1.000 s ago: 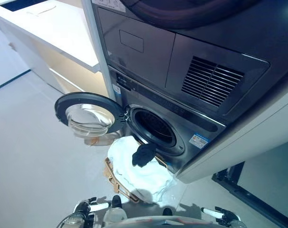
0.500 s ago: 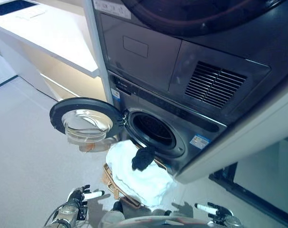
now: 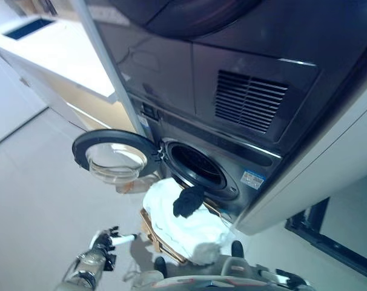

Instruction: Put the clothes in the basket into the washing machine.

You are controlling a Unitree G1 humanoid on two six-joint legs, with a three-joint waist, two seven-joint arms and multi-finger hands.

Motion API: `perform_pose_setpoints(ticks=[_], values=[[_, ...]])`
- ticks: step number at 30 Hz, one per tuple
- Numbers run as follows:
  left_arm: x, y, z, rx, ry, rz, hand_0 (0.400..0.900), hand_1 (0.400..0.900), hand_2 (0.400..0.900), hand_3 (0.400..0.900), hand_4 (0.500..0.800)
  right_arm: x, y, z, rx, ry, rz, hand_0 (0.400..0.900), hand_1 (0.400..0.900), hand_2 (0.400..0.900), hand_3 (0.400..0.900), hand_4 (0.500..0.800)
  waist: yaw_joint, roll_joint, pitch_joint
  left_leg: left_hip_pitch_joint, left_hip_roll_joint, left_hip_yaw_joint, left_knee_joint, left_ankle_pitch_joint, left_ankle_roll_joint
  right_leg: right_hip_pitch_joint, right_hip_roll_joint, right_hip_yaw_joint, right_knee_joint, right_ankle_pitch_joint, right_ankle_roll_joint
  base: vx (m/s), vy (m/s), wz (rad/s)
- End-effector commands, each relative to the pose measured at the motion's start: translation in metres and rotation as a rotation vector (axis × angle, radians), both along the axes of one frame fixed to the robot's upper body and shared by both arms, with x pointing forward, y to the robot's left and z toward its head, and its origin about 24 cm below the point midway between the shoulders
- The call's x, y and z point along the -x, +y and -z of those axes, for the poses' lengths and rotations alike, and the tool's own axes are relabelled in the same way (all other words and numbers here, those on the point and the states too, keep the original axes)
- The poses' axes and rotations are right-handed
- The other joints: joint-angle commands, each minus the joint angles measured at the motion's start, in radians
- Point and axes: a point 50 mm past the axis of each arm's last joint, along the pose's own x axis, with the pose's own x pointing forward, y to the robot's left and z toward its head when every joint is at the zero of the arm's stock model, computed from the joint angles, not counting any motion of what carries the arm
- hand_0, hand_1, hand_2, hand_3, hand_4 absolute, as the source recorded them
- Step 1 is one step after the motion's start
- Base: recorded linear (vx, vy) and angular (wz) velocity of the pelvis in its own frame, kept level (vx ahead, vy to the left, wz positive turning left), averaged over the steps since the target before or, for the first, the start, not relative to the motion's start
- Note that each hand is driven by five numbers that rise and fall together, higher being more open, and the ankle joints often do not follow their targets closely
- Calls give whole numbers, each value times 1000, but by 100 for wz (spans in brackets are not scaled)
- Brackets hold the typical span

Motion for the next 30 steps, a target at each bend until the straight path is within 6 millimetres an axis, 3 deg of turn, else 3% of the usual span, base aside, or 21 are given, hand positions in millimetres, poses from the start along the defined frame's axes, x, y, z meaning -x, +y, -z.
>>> perform_pose_setpoints(ticks=[1, 2, 7, 11, 13, 14, 15, 16, 17, 18, 22, 30], values=[[-63, 37, -43, -112, -232, -13, 900, 900, 900, 900, 800, -13, -5, -5, 43, -54, -6, 900, 900, 900, 900, 800, -19, -68, 7, 69, -3, -11, 12, -117, -27, -47, -17, 7, 36, 22, 43, 62, -130, 17], [-73, 33, -48, -105, -263, -3, 900, 900, 900, 900, 800, -15, -9, -8, 57, -63, -12, 900, 900, 900, 900, 800, -30, -62, 9, 56, 20, -11, 8, -104, -36, -61, 7, 0, 53, 1, 34, 41, -81, 8], [-102, 25, -65, -120, -356, 31, 900, 900, 900, 900, 800, -30, -20, -18, 94, -117, -19, 900, 900, 900, 900, 800, -50, -49, 35, 17, 37, -6, 16, -93, -34, -152, 48, 14, 150, -32, 24, -14, -52, 2], [-152, 21, -107, -177, -517, 60, 900, 900, 900, 900, 800, -58, -24, -30, 124, -214, -32, 900, 900, 900, 900, 800, -63, -49, 91, -81, 32, -10, 99, -118, -25, -277, 58, 45, 254, -53, 27, -88, -2, -11], [-162, 20, -117, -190, -547, 67, 900, 900, 900, 900, 800, -61, -25, -32, 128, -228, -28, 900, 900, 900, 900, 800, -65, -54, 96, -103, 30, -12, 121, -129, -24, -297, 55, 49, 269, -56, 28, -62, -15, -3], [-183, 15, -140, -218, -620, 95, 900, 900, 900, 900, 800, -70, -25, -36, 138, -267, -30, 900, 900, 900, 900, 800, -68, -57, 120, -152, 24, -16, 165, -142, -25, -334, 50, 51, 294, -62, 27, -61, -15, -1], [-183, 14, -140, -218, -621, 95, 900, 900, 900, 900, 800, -70, -25, -36, 138, -268, -29, 900, 900, 900, 900, 800, -68, -58, 118, -157, 24, -16, 170, -144, -25, -339, 49, 52, 297, -63, 27, -138, -54, 6], [-201, 9, -162, -242, -684, 120, 900, 900, 900, 900, 800, -74, -28, -39, 150, -292, -7, 900, 900, 900, 900, 800, -69, -62, 141, -210, 19, -28, 226, -162, -29, -368, 42, 55, 326, -69, 26, -98, -58, 10], [-208, 8, -171, -255, -711, 126, 900, 900, 900, 900, 800, -76, -28, -40, 152, -307, 3, 900, 900, 900, 900, 800, -69, -66, 148, -240, 17, -36, 258, -175, -28, -384, 41, 56, 342, -75, 25, -98, -57, 10], [-208, 8, -172, -256, -712, 126, 900, 900, 900, 900, 800, -77, -27, -40, 152, -308, 4, 900, 900, 900, 900, 800, -70, -67, 146, -247, 16, -37, 264, -177, -28, -389, 40, 57, 345, -76, 25, -62, -34, 8], [-237, 0, -217, -330, -814, 160, 900, 900, 900, 900, 800, -86, -29, -45, 169, -346, 53, 900, 900, 900, 900, 800, -81, -82, 197, -385, 21, -65, 421, -234, -27, -474, 27, 73, 440, -100, 18, -112, -61, 8], [-250, -1, -245, -439, -852, 206, 900, 900, 900, 900, 800, -94, -27, -49, 177, -413, 80, 900, 900, 900, 900, 800, -101, -108, 234, -540, 57, -80, 663, -359, -21, -613, 41, 87, 619, -180, 8, -61, -24, -9]])
